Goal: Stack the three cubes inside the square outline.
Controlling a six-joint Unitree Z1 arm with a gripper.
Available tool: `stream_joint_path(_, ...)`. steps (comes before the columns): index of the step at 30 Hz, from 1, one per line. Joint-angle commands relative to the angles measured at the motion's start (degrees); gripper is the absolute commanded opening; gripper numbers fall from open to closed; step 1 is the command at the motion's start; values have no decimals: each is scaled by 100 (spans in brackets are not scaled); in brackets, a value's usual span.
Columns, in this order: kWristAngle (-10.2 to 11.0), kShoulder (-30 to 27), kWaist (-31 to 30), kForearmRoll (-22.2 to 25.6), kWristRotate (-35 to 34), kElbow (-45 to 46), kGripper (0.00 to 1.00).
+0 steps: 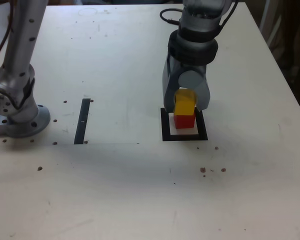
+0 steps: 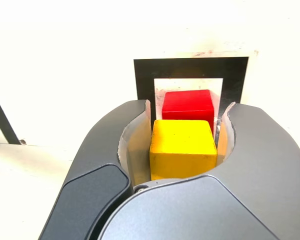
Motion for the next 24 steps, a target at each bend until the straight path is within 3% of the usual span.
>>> stream_joint_path(1,-3,23,22,-9,11,15,33)
stream_joint_path(5,-3,21,38,-12,14,29,39)
stream_joint_path(11,-7,26,84,-60,114,52,71)
stream_joint_path(15,-6,21,107,-166,190,73,87)
stream_joint_path(24,45,-37,139,-210,200,151,97)
